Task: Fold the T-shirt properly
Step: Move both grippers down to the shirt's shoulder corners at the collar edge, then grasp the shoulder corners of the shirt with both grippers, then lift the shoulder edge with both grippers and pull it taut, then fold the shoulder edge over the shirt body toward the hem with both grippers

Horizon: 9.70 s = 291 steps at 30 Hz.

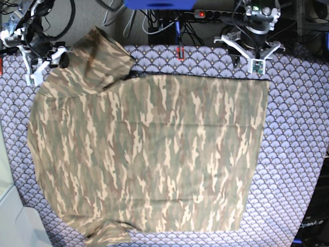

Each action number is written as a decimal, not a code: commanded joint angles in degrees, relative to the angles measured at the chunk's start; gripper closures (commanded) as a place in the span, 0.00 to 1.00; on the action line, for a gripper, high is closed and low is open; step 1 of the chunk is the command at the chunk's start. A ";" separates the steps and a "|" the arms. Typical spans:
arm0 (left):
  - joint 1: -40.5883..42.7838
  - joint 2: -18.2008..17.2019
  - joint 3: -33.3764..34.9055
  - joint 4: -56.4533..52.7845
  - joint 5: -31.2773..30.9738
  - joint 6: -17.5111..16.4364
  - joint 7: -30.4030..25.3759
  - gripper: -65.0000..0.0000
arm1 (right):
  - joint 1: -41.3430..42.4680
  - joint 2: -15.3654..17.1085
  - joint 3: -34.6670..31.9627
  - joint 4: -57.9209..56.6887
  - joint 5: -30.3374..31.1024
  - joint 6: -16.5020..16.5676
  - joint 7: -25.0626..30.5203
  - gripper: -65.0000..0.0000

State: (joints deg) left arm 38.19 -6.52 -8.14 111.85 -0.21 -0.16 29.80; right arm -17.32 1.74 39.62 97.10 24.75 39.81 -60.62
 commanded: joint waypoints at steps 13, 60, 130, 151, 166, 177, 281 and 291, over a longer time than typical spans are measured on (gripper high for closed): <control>0.18 -0.11 -0.08 0.98 0.08 0.30 -1.27 0.58 | 3.21 -0.46 0.25 -3.87 0.79 0.19 -8.43 0.64; -13.45 5.95 -14.58 -7.98 0.08 -0.14 -1.19 0.55 | 2.95 -0.02 0.16 -4.13 0.79 0.19 -8.17 0.97; -11.34 5.60 -14.14 -10.80 -12.06 -0.14 -1.19 0.99 | -5.84 3.84 0.08 11.16 0.70 0.19 -4.83 0.97; -11.34 4.37 -14.14 -11.33 -11.88 -0.14 -1.19 0.99 | -0.66 2.00 -0.71 11.43 2.72 0.19 -13.09 0.60; -11.34 2.79 -14.23 -11.33 -11.97 -0.14 -1.19 0.99 | 2.77 2.35 3.42 -0.44 8.52 0.19 -14.24 0.51; -11.34 2.79 -14.23 -11.33 -11.97 -0.14 -1.19 0.99 | 3.39 1.38 1.40 -2.20 8.52 0.19 -14.15 0.51; -42.28 -6.35 -5.18 -18.53 -4.14 -0.06 24.31 0.99 | 31.26 5.16 -20.49 -7.21 -41.32 0.19 4.14 1.00; -48.26 -6.27 -5.09 -24.16 -4.14 -0.06 24.31 0.99 | 36.09 5.87 -22.87 -14.86 -41.32 0.19 6.86 1.00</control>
State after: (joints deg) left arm -8.58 -12.21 -12.95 86.65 -5.17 -0.58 55.42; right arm 17.26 6.94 16.78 81.32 -16.29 40.25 -54.57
